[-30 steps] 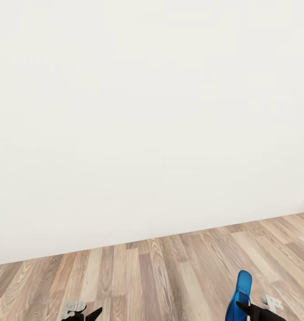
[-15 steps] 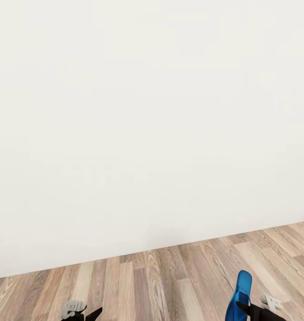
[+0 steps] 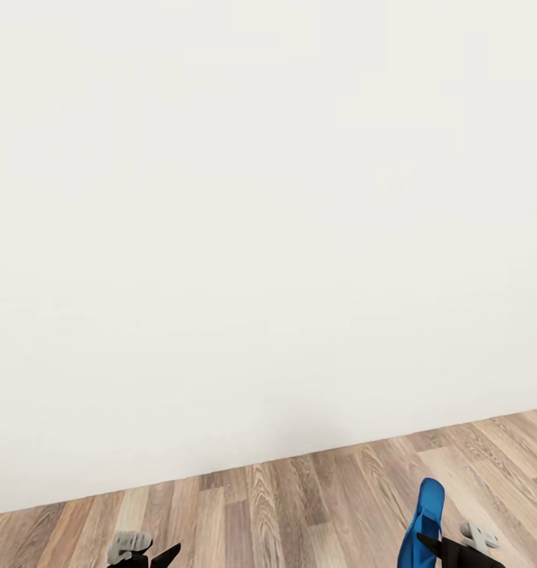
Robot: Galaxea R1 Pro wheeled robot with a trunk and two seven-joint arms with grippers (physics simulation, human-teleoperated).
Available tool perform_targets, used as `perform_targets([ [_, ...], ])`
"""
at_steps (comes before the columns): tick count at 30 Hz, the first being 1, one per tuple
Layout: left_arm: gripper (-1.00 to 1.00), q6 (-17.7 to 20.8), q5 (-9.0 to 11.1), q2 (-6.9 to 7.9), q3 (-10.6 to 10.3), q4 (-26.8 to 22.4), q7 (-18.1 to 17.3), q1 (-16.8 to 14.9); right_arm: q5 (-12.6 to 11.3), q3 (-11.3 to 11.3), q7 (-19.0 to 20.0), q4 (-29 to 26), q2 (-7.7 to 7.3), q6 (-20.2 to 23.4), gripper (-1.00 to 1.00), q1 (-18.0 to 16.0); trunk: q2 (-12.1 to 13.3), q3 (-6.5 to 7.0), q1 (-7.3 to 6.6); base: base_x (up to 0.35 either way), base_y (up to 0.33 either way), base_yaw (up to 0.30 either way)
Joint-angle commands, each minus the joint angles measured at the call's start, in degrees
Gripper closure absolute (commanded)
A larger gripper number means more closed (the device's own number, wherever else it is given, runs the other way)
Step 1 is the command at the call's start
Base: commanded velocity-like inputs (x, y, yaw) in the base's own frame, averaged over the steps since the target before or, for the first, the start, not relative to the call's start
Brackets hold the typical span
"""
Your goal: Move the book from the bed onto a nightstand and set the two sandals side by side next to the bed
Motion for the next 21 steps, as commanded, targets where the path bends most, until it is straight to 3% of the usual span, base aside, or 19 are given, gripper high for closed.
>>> perform_targets([
  [1,-1.0,0.3,0.3,-0.01,0.1,0.0,-0.3,0.0,-0.2,-0.4,0.3,0.0,0.03,0.6,1.0,0.0,0.0,-0.06,0.0,0.045,-0.018,0.138],
  [21,-1.0,0.2,0.3,0.01,0.1,0.0,-0.3,0.0,-0.2,-0.4,0.2,0.0,0.04,0.6,1.0,0.0,0.0,-0.06,0.0,0.004,-0.001,0.247],
])
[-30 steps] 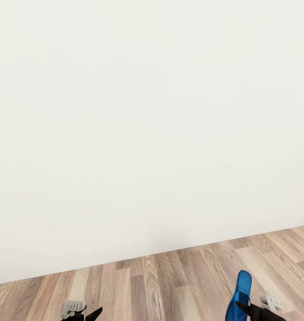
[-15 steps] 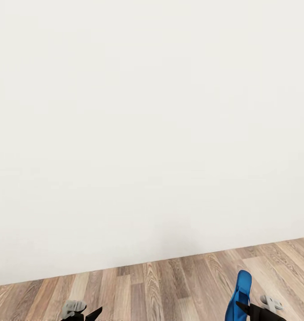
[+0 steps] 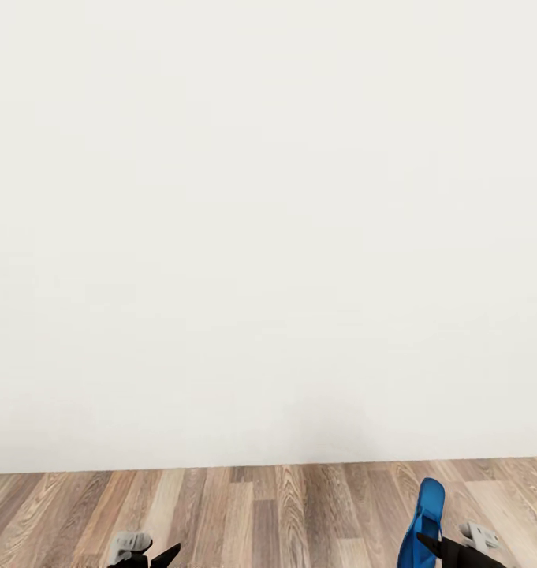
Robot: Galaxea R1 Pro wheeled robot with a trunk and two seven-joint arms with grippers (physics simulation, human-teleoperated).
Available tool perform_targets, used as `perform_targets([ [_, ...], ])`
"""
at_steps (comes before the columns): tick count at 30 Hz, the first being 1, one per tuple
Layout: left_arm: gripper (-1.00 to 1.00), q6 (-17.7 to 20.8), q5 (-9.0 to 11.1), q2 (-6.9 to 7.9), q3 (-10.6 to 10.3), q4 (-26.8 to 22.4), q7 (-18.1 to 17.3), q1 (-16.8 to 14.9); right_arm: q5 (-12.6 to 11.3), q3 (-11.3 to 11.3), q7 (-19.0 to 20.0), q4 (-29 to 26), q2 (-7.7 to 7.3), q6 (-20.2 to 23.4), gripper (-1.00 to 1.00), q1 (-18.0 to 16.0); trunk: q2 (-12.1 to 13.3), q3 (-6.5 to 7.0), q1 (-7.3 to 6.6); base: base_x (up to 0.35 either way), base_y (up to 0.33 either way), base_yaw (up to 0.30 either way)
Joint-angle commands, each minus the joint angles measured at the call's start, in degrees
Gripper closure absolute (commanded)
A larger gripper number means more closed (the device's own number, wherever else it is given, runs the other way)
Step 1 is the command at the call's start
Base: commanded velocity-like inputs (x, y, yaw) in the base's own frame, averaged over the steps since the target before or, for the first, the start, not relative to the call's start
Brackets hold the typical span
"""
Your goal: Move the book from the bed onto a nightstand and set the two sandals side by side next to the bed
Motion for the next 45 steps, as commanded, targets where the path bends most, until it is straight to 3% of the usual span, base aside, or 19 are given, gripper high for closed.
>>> perform_targets([
  [1,-1.0,0.3,0.3,0.0,0.1,0.1,-0.3,0.0,-0.2,-0.4,0.3,-0.1,0.03,0.6,1.0,0.0,0.0,-0.06,-0.01,0.0,0.0,0.264],
  [45,-1.0,0.3,0.4,0.01,0.2,0.1,-0.3,-0.1,0.1,-0.4,0.1,-0.1,0.03,0.6,1.0,0.0,0.0,-0.06,-0.01,0.0,0.0,0.264],
])
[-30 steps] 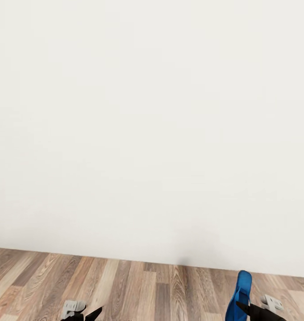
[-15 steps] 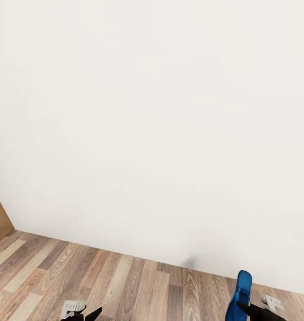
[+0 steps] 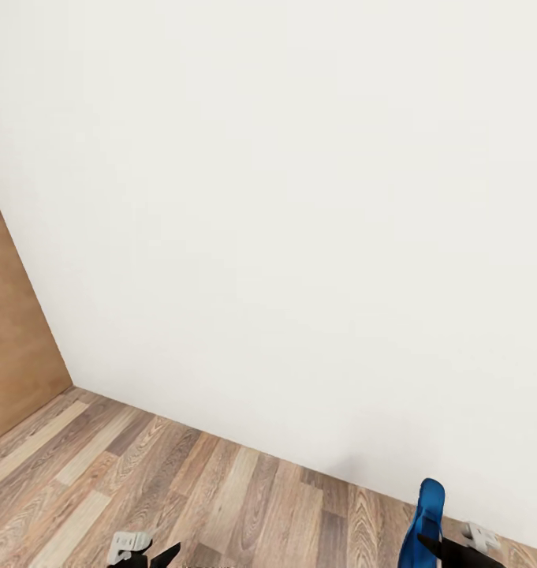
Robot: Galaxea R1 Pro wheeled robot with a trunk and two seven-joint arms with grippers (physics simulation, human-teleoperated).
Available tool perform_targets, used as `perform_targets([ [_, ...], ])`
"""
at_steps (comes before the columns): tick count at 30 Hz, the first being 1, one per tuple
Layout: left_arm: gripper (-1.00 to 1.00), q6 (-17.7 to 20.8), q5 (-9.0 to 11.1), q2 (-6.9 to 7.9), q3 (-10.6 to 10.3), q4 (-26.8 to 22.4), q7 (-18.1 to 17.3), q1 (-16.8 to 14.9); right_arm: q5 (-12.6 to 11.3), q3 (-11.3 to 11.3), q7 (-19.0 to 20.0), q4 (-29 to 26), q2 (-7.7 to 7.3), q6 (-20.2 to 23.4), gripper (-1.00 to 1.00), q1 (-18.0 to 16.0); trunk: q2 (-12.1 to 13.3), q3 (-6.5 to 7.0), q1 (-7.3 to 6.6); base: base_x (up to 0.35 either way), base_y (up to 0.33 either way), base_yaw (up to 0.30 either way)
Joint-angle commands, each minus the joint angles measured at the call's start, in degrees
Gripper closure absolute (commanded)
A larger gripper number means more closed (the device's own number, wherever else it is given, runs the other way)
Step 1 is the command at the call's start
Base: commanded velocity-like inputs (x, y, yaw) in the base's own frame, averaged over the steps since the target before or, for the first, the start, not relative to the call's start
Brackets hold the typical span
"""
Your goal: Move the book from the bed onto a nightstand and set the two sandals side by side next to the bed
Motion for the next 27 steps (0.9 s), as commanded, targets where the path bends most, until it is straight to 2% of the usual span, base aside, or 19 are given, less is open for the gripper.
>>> perform_targets([
  [1,-1.0,0.3,0.3,-0.01,0.1,0.1,-0.3,0.0,-0.2,-0.4,0.3,-0.1,0.03,0.6,1.0,0.0,0.0,-0.06,-0.01,0.0,0.0,0.262],
  [27,-1.0,0.3,0.3,0.0,0.0,0.0,-0.3,0.0,-0.1,-0.4,0.3,-0.1,0.03,0.6,1.0,0.0,0.0,-0.06,-0.01,0.0,0.0,0.258],
])
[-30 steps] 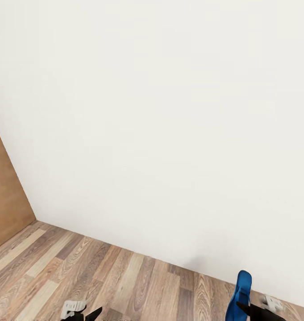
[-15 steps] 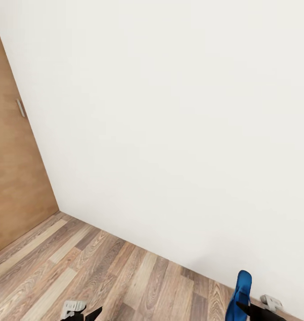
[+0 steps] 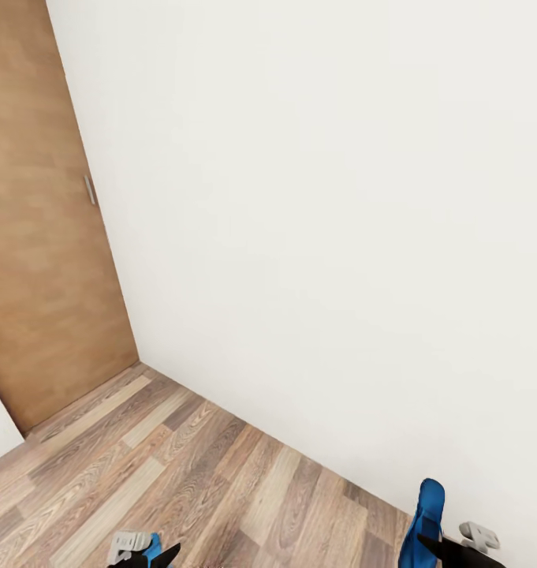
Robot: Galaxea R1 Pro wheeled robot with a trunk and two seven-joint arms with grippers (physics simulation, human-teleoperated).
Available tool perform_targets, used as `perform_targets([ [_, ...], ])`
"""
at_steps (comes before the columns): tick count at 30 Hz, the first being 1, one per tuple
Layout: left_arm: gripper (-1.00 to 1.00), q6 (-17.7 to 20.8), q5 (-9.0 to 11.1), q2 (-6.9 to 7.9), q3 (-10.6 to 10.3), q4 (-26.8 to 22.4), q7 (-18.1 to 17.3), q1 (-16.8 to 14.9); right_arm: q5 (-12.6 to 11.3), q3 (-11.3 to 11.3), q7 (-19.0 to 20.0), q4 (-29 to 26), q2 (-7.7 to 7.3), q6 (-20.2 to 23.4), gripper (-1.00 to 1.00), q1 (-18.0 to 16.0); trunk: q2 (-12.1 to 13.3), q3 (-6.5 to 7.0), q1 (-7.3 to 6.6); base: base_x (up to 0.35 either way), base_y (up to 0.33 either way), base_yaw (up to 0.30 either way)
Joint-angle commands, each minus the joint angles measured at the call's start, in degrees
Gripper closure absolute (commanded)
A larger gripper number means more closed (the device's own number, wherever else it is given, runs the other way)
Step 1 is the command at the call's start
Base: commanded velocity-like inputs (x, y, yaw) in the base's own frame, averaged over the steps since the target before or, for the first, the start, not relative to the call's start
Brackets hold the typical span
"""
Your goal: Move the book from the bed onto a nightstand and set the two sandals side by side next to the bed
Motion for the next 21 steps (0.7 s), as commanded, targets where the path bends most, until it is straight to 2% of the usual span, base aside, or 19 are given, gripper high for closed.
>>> perform_targets([
  [1,-1.0,0.3,0.3,-0.01,0.1,0.0,-0.3,0.0,-0.2,-0.4,0.3,-0.1,0.03,0.6,1.0,0.0,0.0,-0.06,-0.01,0.0,0.0,0.253],
  [21,-1.0,0.3,0.3,-0.01,0.1,0.1,-0.3,-0.1,-0.1,-0.4,0.3,-0.1,0.03,0.5,1.0,0.0,0.0,-0.06,-0.01,0.0,0.0,0.253],
])
